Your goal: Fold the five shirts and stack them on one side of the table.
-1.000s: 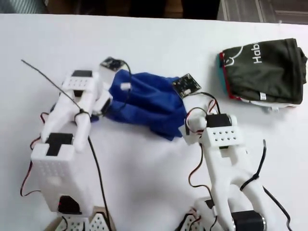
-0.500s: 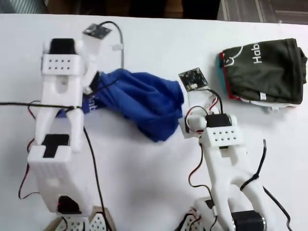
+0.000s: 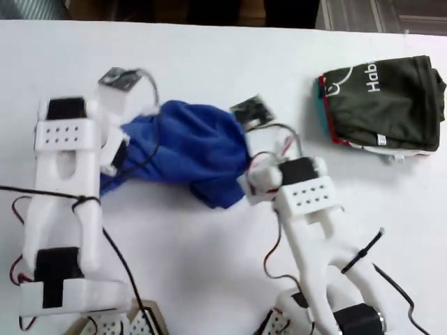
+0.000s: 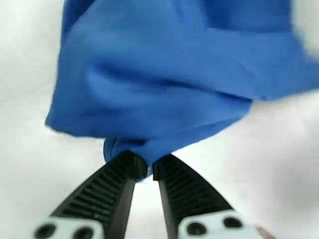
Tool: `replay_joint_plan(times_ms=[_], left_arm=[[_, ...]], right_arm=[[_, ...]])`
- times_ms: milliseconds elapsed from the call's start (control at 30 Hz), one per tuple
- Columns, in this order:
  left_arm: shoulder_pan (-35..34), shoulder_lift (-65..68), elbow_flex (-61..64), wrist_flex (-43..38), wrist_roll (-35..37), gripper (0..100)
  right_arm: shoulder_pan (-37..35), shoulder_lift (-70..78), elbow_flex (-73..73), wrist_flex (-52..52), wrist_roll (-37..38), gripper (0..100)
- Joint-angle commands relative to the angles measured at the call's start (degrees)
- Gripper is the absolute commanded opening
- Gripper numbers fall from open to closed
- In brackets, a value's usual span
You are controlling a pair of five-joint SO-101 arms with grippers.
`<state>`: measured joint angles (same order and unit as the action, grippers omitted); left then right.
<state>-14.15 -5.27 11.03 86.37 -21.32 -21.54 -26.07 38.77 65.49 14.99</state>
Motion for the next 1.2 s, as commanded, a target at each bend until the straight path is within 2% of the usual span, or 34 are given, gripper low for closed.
replay_joint_plan(times_ms=[0,167,267,367,600,733,800,833,933,967,1000,1033,1100,1167], left_arm=[[-3.1,-3.2,6.6,-10.5,0.0,3],[-3.3,-3.1,12.9,-18.5,0.0,3],[-3.3,-3.1,14.9,-21.2,0.1,3],[-3.3,-3.1,15.7,-21.9,0.2,3],[-3.5,-3.1,15.7,-21.9,0.2,3],[-3.5,-3.1,15.7,-21.9,0.2,3],[-3.6,-3.1,15.7,-21.7,0.2,3],[-3.6,-3.1,15.7,-21.6,0.2,3],[-3.6,-3.1,15.7,-21.5,0.2,3],[-3.6,-3.1,15.7,-21.5,0.2,3],[-3.6,-3.1,15.7,-21.5,0.2,3],[-3.6,-3.1,15.7,-21.5,0.2,3],[-3.6,-3.1,15.7,-21.5,0.2,3],[-3.6,-3.1,15.7,-21.8,0.2,3]], right_arm=[[-5.0,-2.2,2.2,-3.0,0.0,31.0],[-8.8,-2.1,7.7,-10.6,0.0,40.2],[-9.2,-1.8,8.4,-13.6,0.0,41.5],[-9.5,1.9,8.2,-15.5,0.0,41.5],[-15.8,14.9,3.5,-17.0,-0.4,41.5],[-15.5,20.5,-1.4,-16.7,-0.1,41.3],[-13.4,23.6,-3.3,-17.0,0.0,37.0],[-11.7,25.3,-4.4,-17.1,0.0,31.7],[-5.7,30.4,-8.7,-17.1,-0.4,3.0],[-3.2,31.7,-10.1,-16.9,-0.5,0.6],[-1.2,32.7,-11.3,-16.7,-0.5,6.0],[0.7,33.4,-12.4,-16.6,-0.5,6.9],[4.4,33.5,-14.7,-15.3,-0.2,1.0],[7.1,33.4,-17.8,-12.6,-0.1,2.4]])
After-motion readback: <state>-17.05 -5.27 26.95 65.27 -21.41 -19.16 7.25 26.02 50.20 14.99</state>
